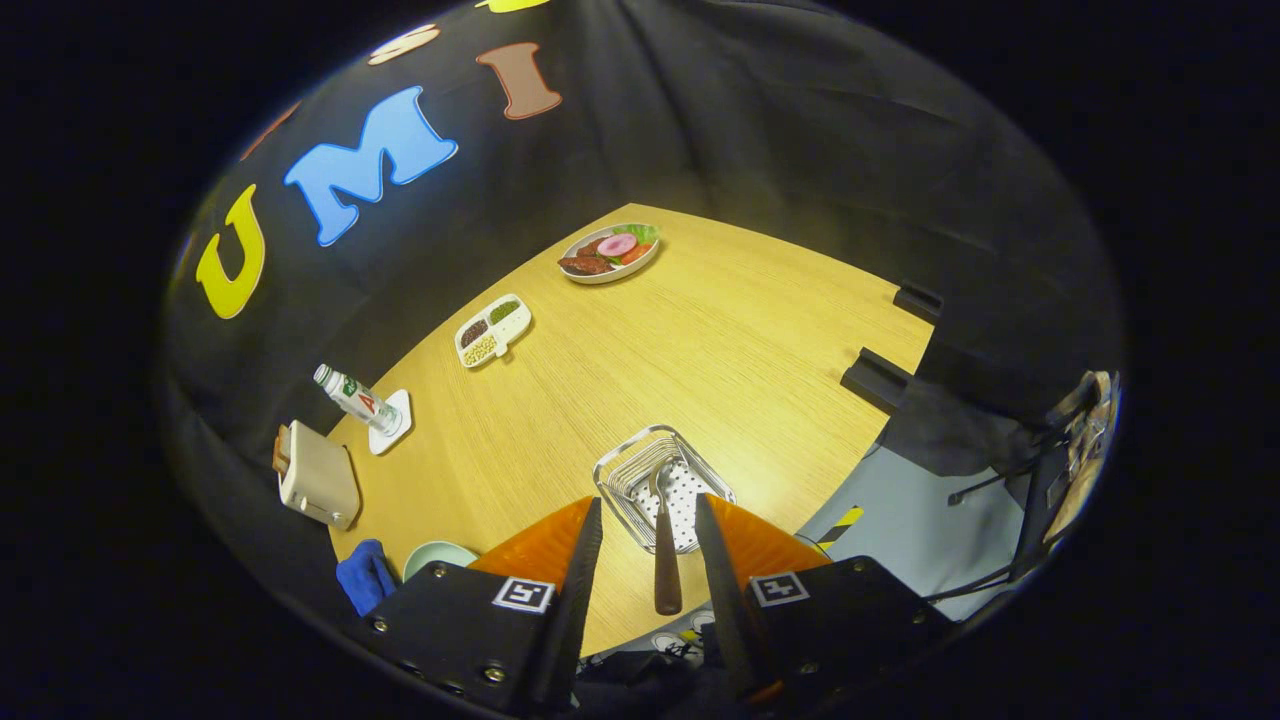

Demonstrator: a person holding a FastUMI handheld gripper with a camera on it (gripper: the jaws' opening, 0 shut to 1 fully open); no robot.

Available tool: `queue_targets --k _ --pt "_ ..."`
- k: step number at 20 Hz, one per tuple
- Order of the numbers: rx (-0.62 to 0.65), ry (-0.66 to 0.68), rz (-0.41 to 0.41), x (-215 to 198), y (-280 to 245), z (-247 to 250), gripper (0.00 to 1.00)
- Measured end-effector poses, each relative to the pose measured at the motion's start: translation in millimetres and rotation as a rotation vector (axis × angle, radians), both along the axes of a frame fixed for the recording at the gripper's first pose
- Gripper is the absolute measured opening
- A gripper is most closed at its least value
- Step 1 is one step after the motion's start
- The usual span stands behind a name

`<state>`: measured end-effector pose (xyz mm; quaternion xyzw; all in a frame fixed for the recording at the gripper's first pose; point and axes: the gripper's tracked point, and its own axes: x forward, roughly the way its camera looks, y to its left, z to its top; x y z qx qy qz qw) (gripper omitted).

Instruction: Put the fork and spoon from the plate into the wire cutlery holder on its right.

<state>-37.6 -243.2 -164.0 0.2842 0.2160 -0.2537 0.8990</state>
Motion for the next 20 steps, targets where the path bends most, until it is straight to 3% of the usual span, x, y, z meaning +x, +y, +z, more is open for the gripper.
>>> queue_targets --k 20 --pt "-0.018 -0.037 0.042 3.4 20.1 6.8 0.57"
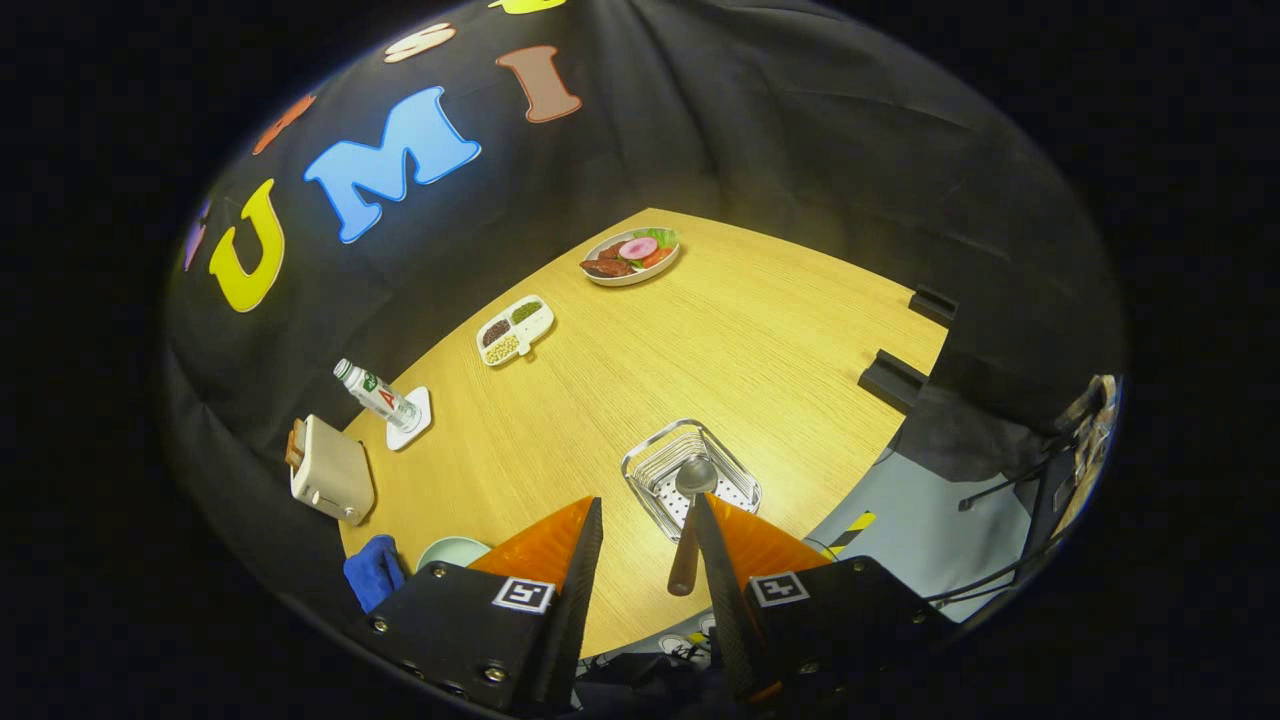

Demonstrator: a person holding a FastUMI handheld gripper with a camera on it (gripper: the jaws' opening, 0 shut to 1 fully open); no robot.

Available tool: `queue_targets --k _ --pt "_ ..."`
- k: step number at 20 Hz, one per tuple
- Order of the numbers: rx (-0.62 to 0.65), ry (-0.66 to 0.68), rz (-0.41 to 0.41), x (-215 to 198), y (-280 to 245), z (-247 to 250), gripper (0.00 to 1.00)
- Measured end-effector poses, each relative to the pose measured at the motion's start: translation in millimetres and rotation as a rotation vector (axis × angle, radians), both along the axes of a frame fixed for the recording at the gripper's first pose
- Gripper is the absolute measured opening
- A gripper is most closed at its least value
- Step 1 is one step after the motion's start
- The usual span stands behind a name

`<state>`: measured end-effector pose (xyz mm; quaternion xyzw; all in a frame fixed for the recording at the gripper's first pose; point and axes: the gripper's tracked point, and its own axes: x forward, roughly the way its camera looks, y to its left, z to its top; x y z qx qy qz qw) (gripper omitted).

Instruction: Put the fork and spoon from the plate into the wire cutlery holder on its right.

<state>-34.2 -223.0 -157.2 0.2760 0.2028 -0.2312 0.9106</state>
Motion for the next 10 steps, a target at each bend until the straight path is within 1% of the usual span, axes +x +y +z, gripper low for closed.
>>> queue_targets --k 4,10 --pt "-0.030 -0.002 0.058 7.8 21.4 2.3 0.57" --pt "-0.084 0.011 0.193 28.6 66.3 0.5 0.57"
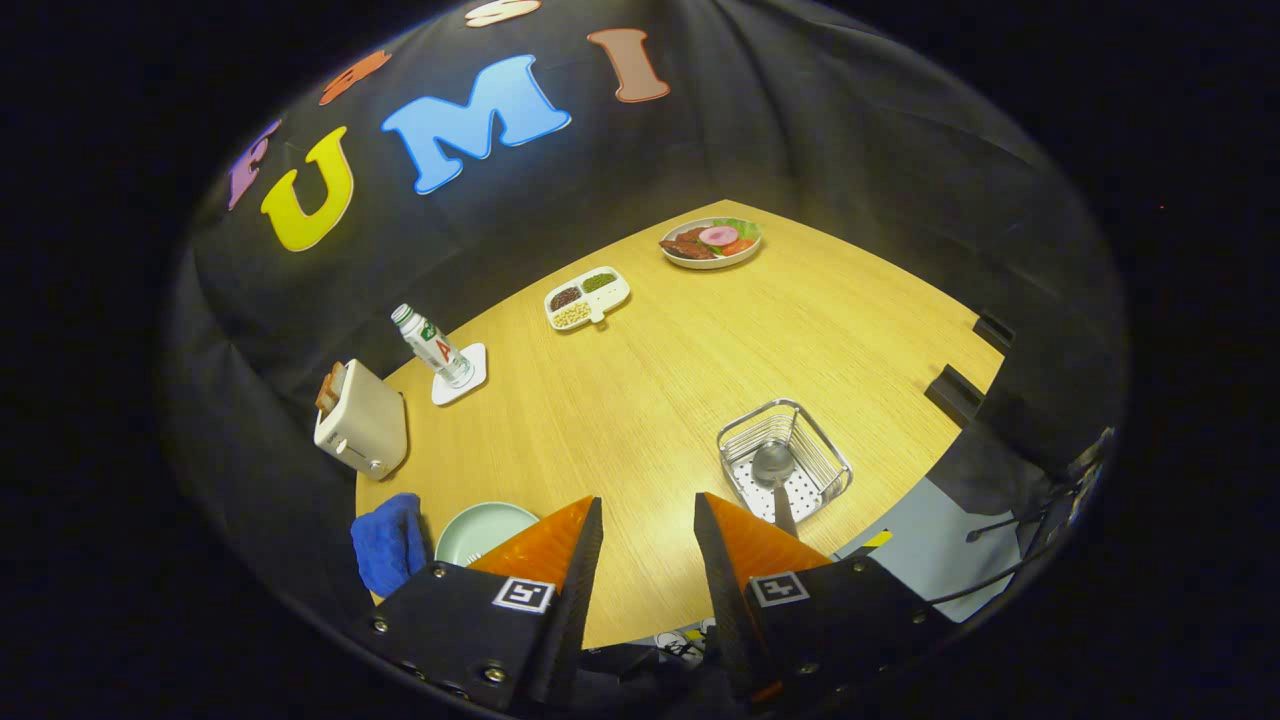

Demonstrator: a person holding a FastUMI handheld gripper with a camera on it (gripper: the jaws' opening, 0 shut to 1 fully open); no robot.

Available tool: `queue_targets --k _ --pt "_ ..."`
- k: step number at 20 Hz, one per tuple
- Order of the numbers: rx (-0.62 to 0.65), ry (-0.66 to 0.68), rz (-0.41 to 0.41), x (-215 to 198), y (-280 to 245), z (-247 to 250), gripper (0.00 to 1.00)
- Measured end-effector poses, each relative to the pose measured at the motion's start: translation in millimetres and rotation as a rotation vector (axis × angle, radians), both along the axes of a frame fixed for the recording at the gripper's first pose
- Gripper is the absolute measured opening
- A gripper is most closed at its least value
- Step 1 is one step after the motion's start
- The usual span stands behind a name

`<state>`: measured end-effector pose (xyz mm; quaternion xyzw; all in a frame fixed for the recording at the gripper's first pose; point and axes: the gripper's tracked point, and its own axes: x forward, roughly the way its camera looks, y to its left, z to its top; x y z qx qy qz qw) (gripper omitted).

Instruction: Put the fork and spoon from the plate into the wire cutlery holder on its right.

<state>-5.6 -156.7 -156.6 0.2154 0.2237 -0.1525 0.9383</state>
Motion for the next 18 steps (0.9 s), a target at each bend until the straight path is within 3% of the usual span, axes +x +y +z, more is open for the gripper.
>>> queue_targets --k 7,18 --pt "-0.077 0.033 0.176 20.7 57.0 -6.3 0.57" --pt "-0.154 0.148 0.476 40.0 162.1 -55.4 0.57"
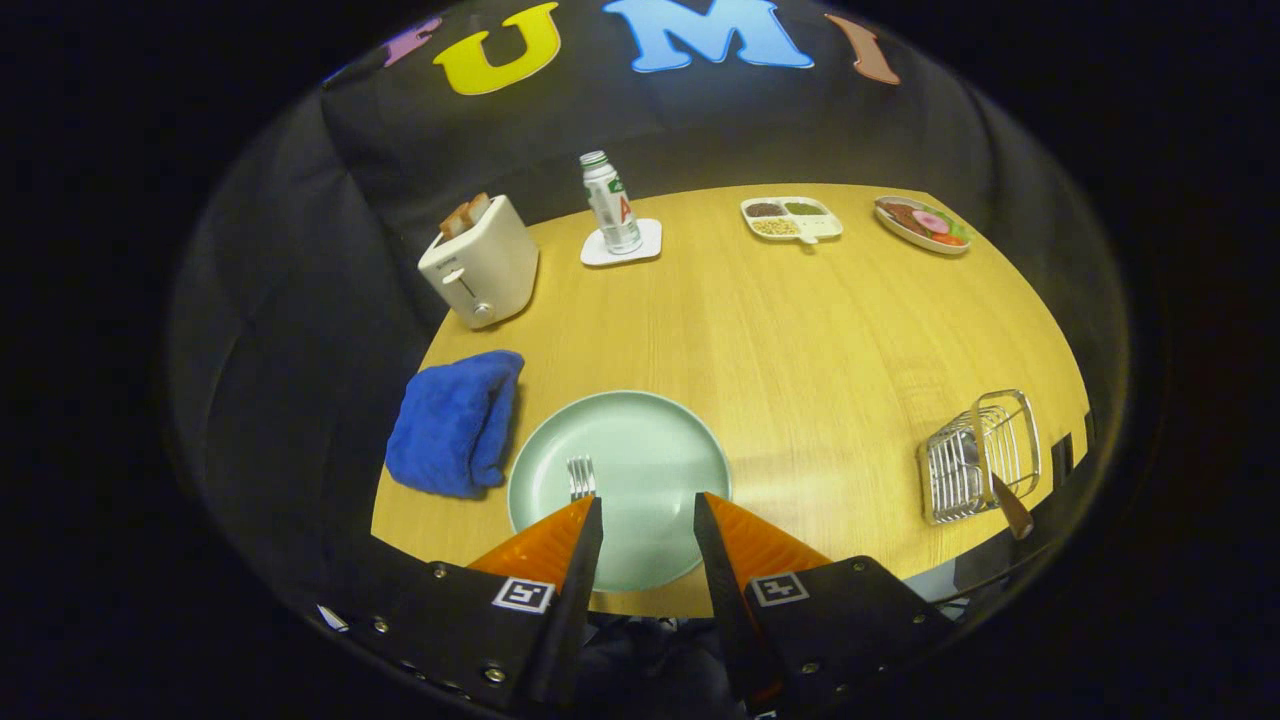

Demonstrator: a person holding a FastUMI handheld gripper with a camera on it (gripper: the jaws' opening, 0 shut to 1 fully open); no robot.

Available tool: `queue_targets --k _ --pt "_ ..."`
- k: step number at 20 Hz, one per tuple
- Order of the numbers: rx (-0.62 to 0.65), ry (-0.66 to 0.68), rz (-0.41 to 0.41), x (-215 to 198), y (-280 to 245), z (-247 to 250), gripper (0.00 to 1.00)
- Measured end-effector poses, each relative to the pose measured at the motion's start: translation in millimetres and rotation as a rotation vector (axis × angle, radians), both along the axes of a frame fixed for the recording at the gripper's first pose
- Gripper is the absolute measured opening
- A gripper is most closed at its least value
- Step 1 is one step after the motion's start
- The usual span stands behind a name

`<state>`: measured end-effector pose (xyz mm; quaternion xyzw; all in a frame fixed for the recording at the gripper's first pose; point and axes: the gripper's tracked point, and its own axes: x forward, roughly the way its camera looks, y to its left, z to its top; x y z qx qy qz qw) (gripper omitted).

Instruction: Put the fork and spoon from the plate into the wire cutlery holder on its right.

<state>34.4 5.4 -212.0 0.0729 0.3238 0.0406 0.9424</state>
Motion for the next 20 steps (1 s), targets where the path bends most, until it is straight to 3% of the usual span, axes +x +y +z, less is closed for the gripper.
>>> queue_targets --k 13,16,20 --pt "-0.169 0.174 0.247 -0.6 57.7 -77.7 0.57" --pt "-0.183 0.222 0.258 -0.1 59.2 -92.2 0.28" --pt "-0.180 0.280 0.256 5.4 63.8 -112.0 0.28"
